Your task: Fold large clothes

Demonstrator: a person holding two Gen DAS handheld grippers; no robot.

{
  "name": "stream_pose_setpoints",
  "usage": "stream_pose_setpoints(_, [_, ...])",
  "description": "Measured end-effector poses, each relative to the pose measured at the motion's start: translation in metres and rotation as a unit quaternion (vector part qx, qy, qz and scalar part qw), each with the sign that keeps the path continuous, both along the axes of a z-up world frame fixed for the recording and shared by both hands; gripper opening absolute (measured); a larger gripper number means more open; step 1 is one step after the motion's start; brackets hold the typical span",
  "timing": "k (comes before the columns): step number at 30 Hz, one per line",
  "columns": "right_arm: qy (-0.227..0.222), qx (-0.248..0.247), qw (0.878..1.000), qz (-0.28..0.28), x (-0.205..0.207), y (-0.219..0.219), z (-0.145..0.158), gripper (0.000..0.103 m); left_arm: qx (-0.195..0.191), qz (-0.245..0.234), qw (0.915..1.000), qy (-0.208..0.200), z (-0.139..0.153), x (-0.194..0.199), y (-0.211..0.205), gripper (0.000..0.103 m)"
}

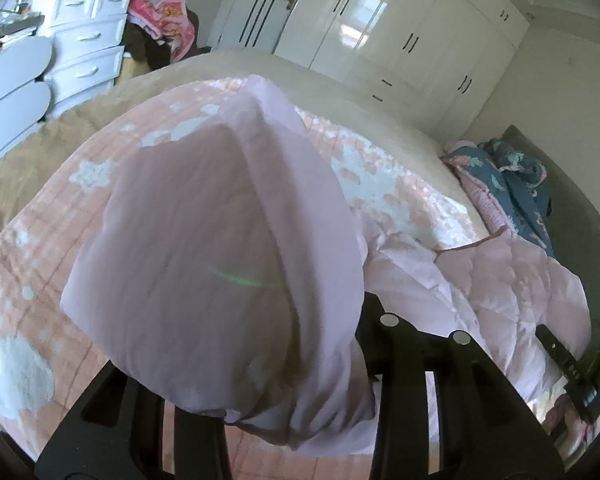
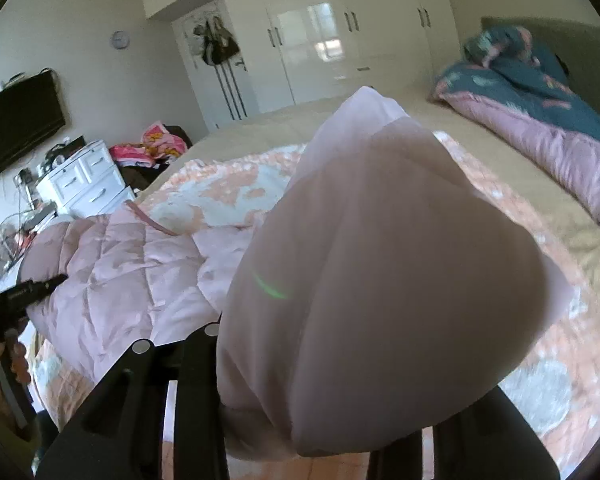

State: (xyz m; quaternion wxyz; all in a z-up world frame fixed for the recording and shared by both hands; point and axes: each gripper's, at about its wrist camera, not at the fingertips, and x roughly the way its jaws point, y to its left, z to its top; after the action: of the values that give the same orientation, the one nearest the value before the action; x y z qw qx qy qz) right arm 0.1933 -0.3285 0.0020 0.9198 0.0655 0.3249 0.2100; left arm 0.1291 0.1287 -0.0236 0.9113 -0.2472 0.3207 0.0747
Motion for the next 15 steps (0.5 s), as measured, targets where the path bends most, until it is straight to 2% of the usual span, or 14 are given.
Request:
stream_pose_setpoints(7, [0.074,0.027,0.996,-0.048,0.003,-0.021,-0.042,0.041,0.001,0.013,0.9997,0.018,-0.025,-0.012,-0.003,0.033])
stream_pose_setpoints(10, [0.109,0.05,0.991,-0.066,0.004,-0.031,-0.062,0.049,0.002,0.017,0.9995,0.026,-0.033,-0.016,-0.004,0.037])
stream_pose_setpoints(15, [0.141,0.081,0.983,-0.084,0.0,-0.045,-0.082,0.069,0.001,0.026,0.9991,0.032,-0.047,-0.024,-0.002,0.048])
